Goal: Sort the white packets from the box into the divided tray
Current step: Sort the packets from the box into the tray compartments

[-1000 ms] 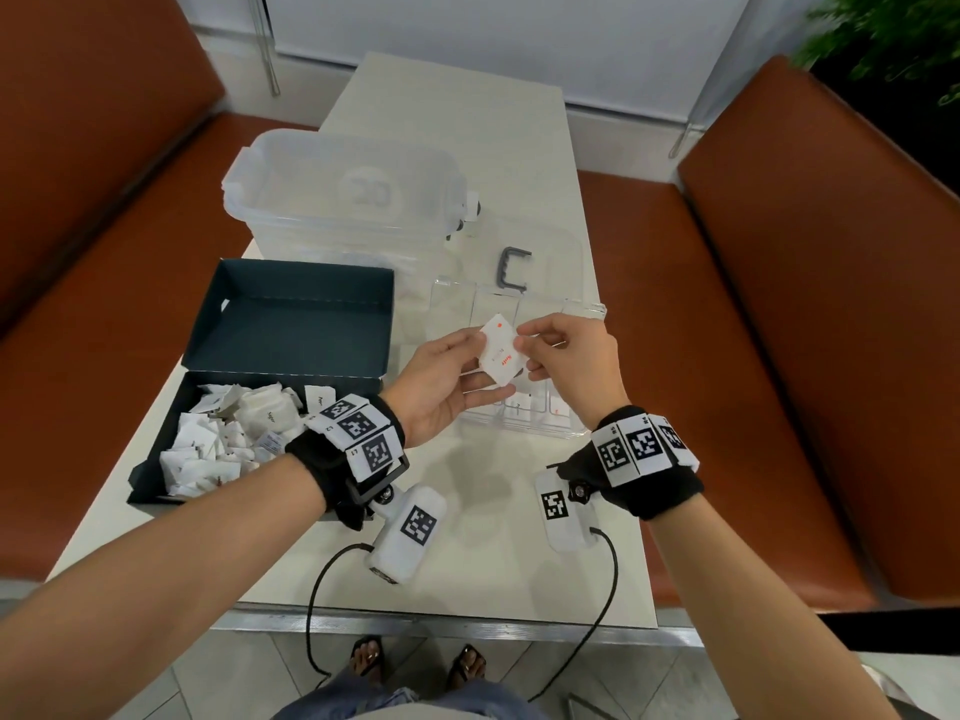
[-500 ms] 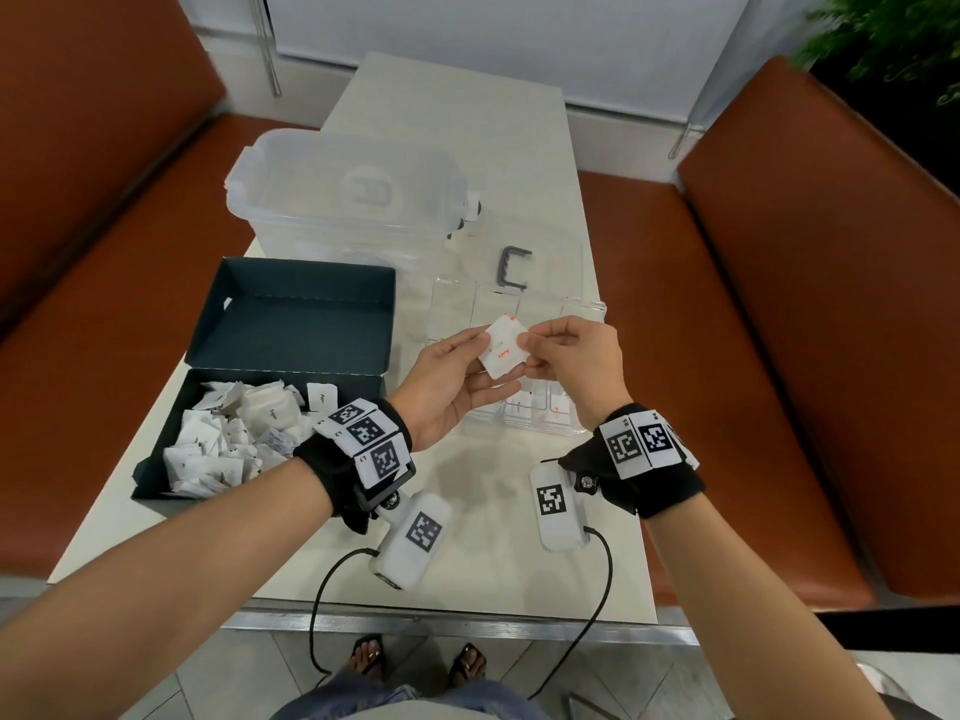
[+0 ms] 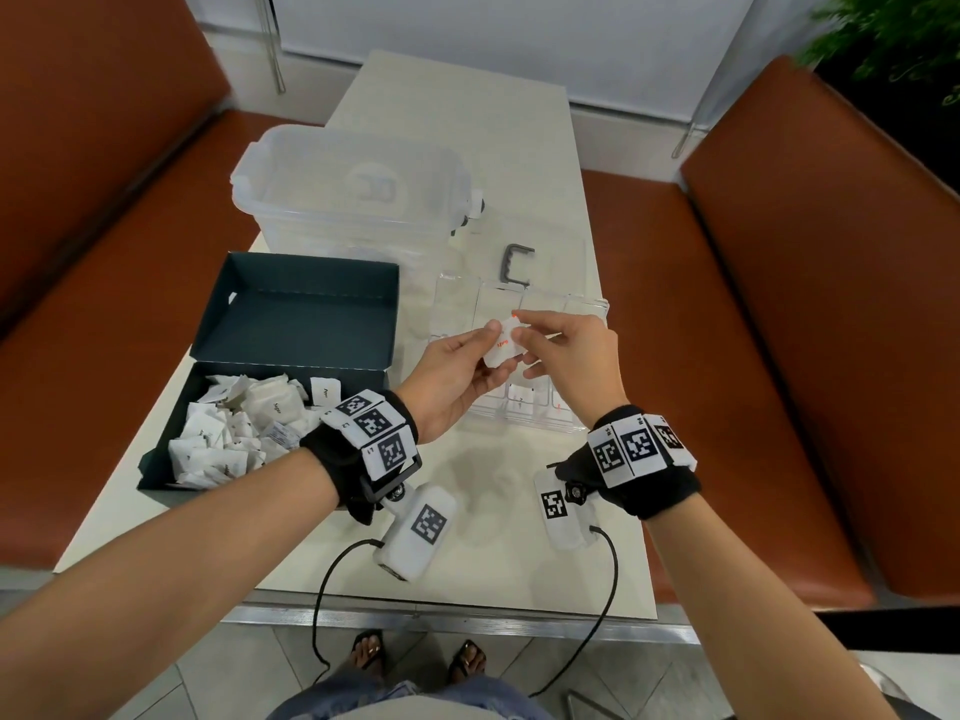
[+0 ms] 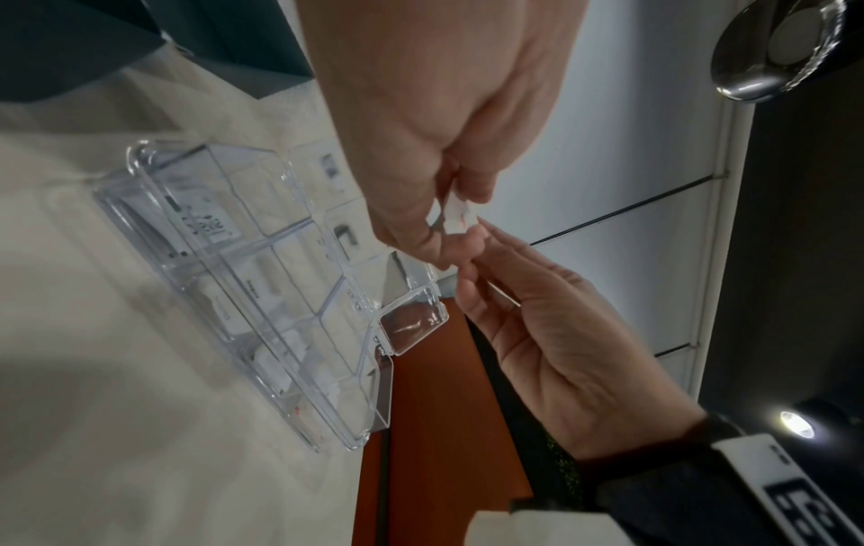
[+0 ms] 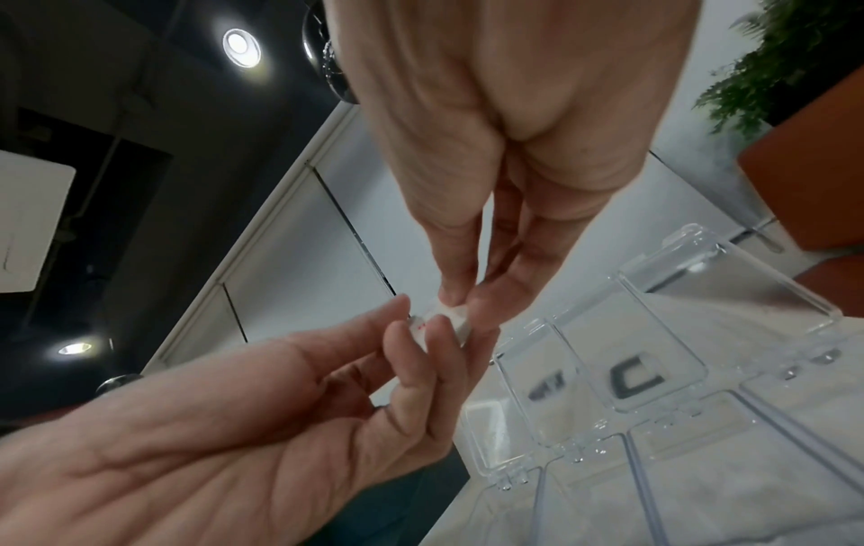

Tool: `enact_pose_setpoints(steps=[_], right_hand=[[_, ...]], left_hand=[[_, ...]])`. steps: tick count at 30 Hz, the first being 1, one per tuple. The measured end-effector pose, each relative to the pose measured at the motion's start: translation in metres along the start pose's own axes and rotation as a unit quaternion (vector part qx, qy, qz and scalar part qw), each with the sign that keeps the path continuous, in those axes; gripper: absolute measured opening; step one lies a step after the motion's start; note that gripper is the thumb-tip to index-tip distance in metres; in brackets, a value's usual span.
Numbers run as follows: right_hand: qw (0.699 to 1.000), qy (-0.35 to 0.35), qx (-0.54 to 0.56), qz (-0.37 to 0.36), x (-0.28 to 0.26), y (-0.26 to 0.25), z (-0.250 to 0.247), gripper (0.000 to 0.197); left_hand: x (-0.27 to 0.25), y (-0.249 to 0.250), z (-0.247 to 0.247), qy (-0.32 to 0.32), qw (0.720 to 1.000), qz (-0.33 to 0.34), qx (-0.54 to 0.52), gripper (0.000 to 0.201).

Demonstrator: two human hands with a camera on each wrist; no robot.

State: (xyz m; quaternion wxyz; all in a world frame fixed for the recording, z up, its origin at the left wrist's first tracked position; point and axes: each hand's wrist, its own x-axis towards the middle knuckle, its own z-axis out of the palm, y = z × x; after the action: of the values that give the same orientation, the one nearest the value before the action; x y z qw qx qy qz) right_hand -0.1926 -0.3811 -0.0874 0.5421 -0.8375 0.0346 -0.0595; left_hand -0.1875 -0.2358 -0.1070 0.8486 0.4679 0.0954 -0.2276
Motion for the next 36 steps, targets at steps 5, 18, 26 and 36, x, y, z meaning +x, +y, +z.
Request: enact_pose_setpoints(steps=[5, 18, 26, 36], right_hand=[[0.999, 0.006, 0.026, 0.021, 0.001, 0.004, 0.000, 0.007], [0.997, -0.013, 0.033, 0.069, 0.013, 0.021, -0.035, 0.004], [0.914, -0.060, -0.390, 0.093, 0.050, 0.059, -0.065, 0.006], [0.811, -0.174, -0.555, 0.057, 0.056, 0.090, -0.028, 0.005]], left_hand=[[0.002, -0.005, 0.000, 0.003, 1.000, 0.012, 0.002, 0.026], [0.006, 0.000, 0.014, -0.034, 0.994, -0.021, 0.105, 0.021], [0.009, 0.002, -0.002, -0.015, 0.968, -0.024, 0.251, 0.024], [0.020, -0.021, -0.022, -0.025, 0.864, 0.051, 0.500, 0.018]])
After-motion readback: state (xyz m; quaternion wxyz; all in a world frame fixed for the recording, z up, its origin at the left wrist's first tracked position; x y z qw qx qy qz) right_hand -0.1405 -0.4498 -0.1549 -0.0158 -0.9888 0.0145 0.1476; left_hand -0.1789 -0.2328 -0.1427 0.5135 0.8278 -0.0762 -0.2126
